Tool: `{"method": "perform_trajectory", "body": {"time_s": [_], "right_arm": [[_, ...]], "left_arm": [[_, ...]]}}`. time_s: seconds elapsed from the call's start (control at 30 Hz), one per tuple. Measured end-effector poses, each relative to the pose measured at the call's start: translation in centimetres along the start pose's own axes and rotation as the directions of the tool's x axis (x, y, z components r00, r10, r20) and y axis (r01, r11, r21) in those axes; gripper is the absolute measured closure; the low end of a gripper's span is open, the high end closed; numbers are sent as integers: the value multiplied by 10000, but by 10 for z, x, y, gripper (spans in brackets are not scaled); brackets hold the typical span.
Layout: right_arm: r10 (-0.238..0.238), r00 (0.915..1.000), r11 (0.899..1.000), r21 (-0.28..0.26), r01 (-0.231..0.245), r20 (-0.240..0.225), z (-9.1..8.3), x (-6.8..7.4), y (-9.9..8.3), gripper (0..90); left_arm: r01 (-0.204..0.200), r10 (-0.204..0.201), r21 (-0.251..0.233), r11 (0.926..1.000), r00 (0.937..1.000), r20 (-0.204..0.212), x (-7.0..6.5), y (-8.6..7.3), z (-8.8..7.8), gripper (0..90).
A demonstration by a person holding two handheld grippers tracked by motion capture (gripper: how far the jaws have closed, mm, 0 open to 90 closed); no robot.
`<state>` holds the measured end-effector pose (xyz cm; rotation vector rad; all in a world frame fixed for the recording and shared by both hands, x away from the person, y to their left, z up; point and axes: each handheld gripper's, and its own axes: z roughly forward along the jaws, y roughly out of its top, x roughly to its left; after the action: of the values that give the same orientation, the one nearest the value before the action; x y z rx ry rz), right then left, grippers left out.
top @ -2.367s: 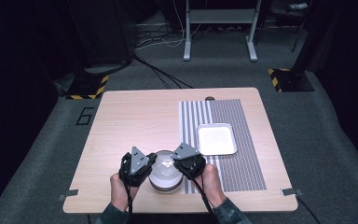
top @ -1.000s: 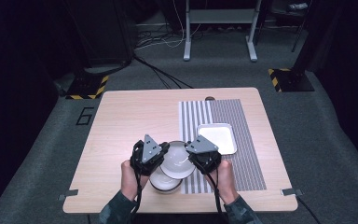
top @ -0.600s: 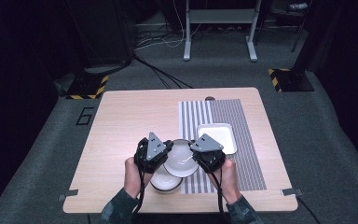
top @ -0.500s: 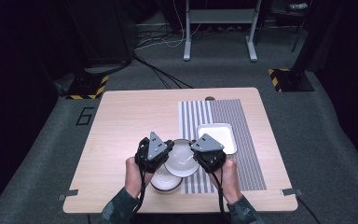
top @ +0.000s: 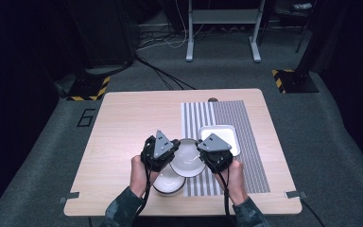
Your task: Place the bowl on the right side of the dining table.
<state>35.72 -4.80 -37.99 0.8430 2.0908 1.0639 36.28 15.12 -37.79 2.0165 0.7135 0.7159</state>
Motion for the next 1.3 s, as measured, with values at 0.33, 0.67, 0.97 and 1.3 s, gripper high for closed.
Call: {"method": "perform_trajectory", "body": {"time_s": [0.33,0.67,0.97,1.3], "right_arm": [[256,9996,9996,-87,-255,141,0,-9,-3,821],[383,9990,9993,-46,-383,228,2,-18,-5,822],[523,9982,9986,25,-524,277,7,-27,-8,824],[904,9953,9959,37,-906,360,11,-37,-12,825]], "left_arm": [[-136,135,36,9999,9999,65,0,7,9,828],[-200,197,116,9997,9996,206,0,13,19,828],[-219,212,185,9996,9992,333,2,17,31,828],[-408,392,353,9985,9982,457,4,25,43,827]]}}
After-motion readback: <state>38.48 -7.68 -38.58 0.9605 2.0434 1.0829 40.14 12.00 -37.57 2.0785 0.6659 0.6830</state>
